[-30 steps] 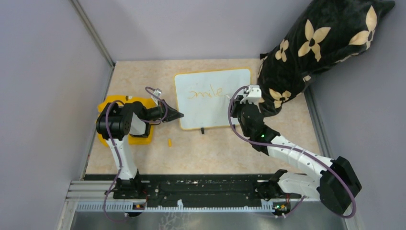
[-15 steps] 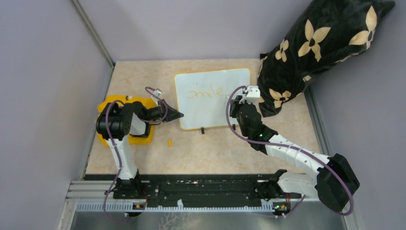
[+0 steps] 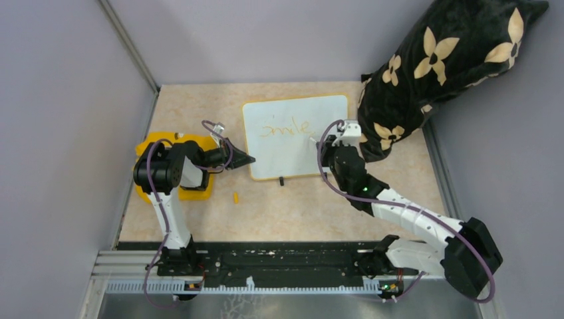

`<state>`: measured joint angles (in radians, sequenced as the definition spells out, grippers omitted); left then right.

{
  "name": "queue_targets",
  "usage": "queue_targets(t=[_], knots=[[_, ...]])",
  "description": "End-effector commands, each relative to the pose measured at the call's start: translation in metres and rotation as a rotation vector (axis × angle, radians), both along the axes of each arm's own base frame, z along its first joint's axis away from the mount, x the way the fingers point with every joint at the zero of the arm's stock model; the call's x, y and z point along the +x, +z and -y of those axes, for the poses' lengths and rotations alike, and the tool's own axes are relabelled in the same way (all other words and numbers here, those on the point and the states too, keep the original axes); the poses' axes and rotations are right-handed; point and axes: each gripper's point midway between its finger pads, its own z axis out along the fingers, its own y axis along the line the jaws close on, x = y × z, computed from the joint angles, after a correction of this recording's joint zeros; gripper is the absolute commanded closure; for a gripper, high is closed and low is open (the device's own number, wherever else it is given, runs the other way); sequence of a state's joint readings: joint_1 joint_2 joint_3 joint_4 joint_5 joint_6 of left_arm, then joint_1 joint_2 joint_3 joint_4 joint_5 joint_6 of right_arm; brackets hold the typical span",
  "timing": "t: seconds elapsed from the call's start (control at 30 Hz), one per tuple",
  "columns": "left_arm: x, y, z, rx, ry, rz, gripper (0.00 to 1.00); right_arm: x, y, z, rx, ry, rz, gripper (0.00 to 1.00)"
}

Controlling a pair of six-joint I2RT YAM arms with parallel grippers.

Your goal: Write a sentence on the whiteboard

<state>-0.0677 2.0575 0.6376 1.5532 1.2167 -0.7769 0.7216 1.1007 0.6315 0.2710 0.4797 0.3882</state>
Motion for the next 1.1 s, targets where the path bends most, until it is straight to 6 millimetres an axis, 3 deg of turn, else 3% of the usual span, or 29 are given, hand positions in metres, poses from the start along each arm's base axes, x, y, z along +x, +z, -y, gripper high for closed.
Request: queue_targets(t=[0.0, 0.17, 0.27, 0.63, 0.87, 1.07], knots=[[0.004, 0.016, 0.000, -0.019, 0.011, 0.171, 1.00, -0.013, 0.053, 0.009, 0.133, 0.014, 0.102, 1.00], [0.004, 0.016, 0.000, -0.018, 0.011, 0.172, 1.00, -0.033, 0.094, 0.021, 0.166, 0.042, 0.174, 1.00], [0.004, 0.015, 0.000, -0.018, 0.012, 0.172, 1.00, -0.043, 0.101, 0.026, 0.159, 0.065, 0.186, 1.00], [0.004, 0.014, 0.000, -0.017, 0.011, 0.169, 1.00, -0.075, 0.079, 0.009, -0.036, 0.108, 0.191, 1.00], [0.004, 0.014, 0.000, -0.017, 0.014, 0.169, 1.00, -0.082, 0.048, -0.019, -0.088, 0.176, 0.135, 1.00], [0.004, 0.013, 0.000, -0.019, 0.026, 0.166, 1.00, -0.083, 0.042, -0.029, -0.062, 0.183, 0.110, 1.00]])
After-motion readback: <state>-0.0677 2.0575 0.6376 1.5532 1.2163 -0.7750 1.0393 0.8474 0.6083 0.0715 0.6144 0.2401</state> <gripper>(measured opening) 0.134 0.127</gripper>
